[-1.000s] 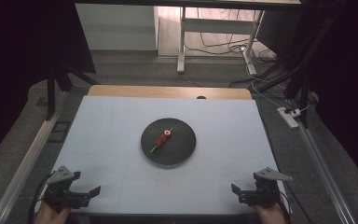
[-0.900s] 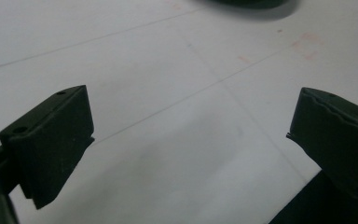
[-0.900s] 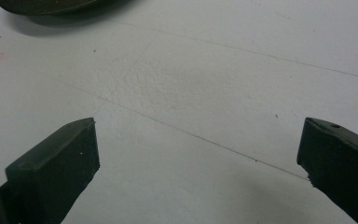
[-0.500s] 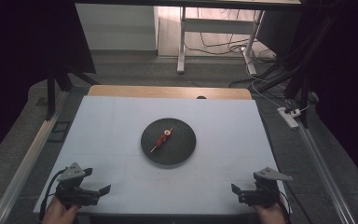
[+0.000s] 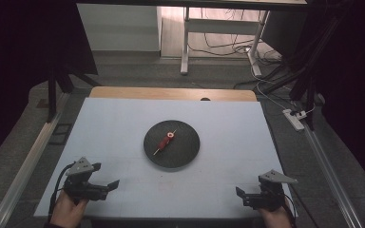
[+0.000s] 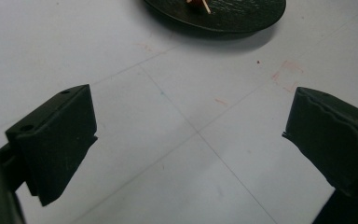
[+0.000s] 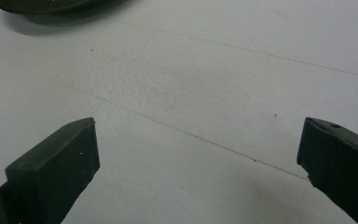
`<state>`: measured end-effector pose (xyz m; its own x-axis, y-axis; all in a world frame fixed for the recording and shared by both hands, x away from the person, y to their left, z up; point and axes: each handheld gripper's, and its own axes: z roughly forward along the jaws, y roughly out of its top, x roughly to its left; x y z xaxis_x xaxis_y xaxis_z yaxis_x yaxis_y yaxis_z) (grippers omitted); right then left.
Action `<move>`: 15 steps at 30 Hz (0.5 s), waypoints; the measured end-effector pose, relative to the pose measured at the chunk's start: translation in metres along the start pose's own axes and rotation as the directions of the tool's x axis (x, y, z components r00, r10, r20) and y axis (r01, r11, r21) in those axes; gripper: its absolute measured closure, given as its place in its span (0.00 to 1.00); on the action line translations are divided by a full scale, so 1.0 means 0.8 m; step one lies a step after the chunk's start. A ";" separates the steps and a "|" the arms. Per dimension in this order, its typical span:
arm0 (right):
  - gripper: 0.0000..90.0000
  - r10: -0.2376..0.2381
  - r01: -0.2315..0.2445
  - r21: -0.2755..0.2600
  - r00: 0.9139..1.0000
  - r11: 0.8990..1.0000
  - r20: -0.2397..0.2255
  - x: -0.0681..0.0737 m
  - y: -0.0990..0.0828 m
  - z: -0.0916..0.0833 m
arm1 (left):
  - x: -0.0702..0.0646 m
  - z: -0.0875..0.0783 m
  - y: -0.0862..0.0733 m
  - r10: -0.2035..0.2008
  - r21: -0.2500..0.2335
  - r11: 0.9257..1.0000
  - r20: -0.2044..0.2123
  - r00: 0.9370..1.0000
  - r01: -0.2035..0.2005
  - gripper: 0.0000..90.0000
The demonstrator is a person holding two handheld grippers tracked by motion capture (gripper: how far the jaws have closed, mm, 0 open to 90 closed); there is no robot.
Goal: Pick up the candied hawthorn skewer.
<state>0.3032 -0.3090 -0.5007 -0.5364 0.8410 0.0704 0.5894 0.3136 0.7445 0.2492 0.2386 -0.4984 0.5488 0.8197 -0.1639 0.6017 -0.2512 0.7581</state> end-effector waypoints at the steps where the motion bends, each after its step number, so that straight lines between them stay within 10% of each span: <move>1: 0.00 -0.001 0.001 0.001 1.000 1.000 0.000 0.000 0.000 0.000 | 0.000 0.004 0.002 0.007 0.007 1.000 0.003 1.000 -0.007 0.02; 15: 0.00 -0.004 0.004 0.009 1.000 1.000 -0.001 0.000 0.000 0.001 | -0.004 0.052 0.035 0.045 0.032 0.998 0.083 0.996 -0.048 0.00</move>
<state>0.3039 -0.3088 -0.5010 -0.5393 0.8393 0.0685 0.5929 0.3207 0.7386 0.2880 0.2074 -0.5027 0.6212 0.7623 -0.1814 0.5930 -0.3060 0.7448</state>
